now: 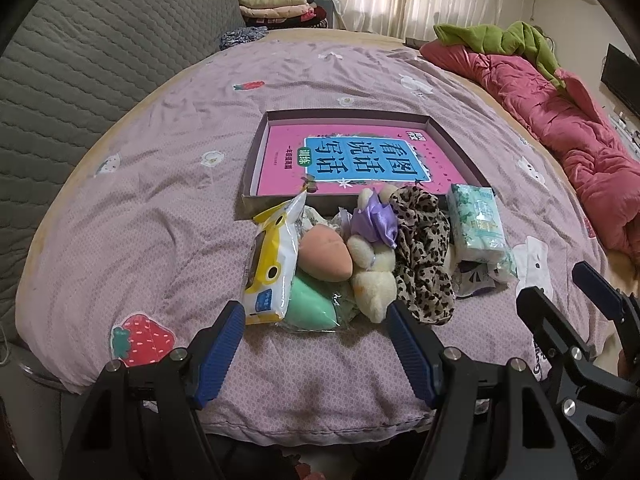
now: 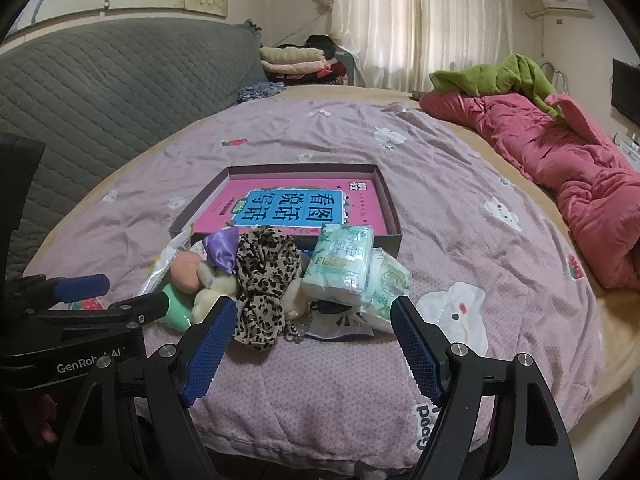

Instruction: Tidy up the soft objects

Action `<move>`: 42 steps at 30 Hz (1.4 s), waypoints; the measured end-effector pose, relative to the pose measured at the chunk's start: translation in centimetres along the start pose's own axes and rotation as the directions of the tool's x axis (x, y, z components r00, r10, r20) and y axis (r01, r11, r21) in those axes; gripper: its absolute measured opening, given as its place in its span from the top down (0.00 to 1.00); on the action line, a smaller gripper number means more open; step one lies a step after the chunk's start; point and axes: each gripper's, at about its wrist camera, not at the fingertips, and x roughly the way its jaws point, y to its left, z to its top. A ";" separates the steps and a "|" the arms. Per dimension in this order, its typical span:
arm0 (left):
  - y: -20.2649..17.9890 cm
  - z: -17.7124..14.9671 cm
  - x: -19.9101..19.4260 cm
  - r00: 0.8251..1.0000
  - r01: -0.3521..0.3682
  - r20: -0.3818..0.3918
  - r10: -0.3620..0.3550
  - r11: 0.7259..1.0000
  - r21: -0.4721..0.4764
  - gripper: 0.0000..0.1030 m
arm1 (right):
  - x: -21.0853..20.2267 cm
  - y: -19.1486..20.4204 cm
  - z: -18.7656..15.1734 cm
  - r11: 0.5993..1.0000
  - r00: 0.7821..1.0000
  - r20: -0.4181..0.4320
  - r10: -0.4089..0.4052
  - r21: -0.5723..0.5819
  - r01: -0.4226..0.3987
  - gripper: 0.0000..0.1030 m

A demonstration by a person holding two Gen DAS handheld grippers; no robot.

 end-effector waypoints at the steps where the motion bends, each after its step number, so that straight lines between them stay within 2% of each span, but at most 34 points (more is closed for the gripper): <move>1: 0.0 0.0 0.0 1.000 0.001 0.000 -0.001 1.000 -0.001 0.30 | -0.1 0.0 0.0 1.000 1.000 0.002 0.002 0.000 -0.002 0.22; 42: 0.2 0.0 0.4 1.000 -0.003 -0.023 0.003 1.000 0.004 0.30 | 0.2 0.3 0.1 1.000 1.000 -0.002 0.010 -0.007 -0.010 0.22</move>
